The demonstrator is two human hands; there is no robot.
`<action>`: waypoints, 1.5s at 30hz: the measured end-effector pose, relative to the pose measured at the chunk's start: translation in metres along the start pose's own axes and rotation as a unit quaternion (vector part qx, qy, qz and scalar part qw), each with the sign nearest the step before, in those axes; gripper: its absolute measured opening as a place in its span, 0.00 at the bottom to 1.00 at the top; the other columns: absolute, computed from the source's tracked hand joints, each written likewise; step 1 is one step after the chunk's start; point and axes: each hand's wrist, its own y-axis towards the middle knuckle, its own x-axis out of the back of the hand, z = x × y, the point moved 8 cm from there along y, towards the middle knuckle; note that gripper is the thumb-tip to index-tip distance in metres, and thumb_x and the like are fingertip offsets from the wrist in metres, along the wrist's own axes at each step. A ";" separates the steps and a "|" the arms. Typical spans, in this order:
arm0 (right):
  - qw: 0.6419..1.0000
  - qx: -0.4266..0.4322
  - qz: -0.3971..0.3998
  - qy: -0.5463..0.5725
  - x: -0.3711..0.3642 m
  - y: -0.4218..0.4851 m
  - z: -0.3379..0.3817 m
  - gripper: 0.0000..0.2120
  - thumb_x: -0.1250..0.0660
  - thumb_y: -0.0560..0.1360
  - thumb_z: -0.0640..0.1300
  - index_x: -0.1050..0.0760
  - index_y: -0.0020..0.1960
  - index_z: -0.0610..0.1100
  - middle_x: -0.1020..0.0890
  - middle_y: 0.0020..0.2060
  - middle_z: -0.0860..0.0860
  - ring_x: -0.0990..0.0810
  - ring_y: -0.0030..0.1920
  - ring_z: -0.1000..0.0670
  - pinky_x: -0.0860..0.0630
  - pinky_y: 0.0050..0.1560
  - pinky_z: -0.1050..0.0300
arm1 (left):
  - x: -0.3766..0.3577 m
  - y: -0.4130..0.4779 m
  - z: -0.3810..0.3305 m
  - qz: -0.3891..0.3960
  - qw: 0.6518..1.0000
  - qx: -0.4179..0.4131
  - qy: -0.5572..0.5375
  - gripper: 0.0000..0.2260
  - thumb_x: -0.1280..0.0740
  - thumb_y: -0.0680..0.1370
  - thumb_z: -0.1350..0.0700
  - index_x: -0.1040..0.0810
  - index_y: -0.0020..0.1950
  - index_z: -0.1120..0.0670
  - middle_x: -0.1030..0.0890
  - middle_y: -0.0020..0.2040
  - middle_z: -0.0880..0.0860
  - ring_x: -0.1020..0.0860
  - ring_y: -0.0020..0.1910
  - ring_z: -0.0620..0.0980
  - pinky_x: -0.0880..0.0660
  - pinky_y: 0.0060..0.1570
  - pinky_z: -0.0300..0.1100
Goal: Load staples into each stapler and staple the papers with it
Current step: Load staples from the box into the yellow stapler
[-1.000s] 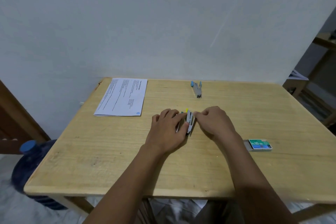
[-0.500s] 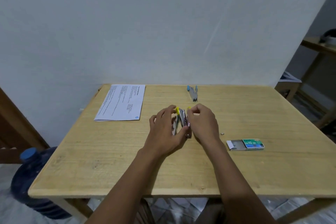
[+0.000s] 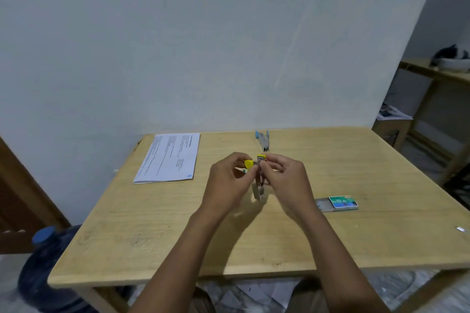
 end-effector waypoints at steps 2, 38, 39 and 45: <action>1.000 0.015 -0.011 0.008 0.001 0.000 0.003 0.14 0.29 0.77 0.41 0.19 0.61 0.42 0.13 0.49 0.49 0.15 0.52 0.55 0.17 0.53 0.47 | -0.001 -0.004 -0.007 -0.013 1.000 -0.006 -0.010 0.05 0.25 0.74 0.56 0.19 0.47 0.53 0.16 0.42 0.50 0.17 0.39 0.45 0.24 0.38 0.34; 0.971 -0.136 0.005 0.195 -0.008 0.008 0.003 0.16 0.32 0.79 0.42 0.28 0.66 0.43 0.14 0.51 0.46 0.14 0.50 0.47 0.18 0.51 0.52 | -0.031 -0.051 0.009 0.204 0.833 0.332 -0.392 0.13 0.46 0.84 0.55 0.25 0.56 0.61 0.26 0.33 0.54 0.32 0.19 0.47 0.37 0.21 0.35; 0.988 -0.107 0.003 0.108 -0.007 0.009 0.008 0.19 0.31 0.78 0.45 0.28 0.67 0.44 0.16 0.53 0.50 0.16 0.52 0.50 0.20 0.52 0.55 | -0.033 -0.049 0.010 0.189 0.830 0.331 -0.408 0.12 0.46 0.84 0.55 0.26 0.55 0.60 0.28 0.32 0.54 0.33 0.19 0.46 0.38 0.21 0.36; 0.988 0.040 0.047 -0.139 -0.009 -0.029 0.043 0.10 0.26 0.72 0.55 0.20 0.51 0.54 0.18 0.46 0.57 0.22 0.40 0.59 0.26 0.42 0.64 | -0.031 -0.037 0.006 0.097 0.805 0.313 -0.495 0.14 0.47 0.85 0.54 0.27 0.49 0.59 0.23 0.33 0.54 0.24 0.27 0.49 0.28 0.25 0.39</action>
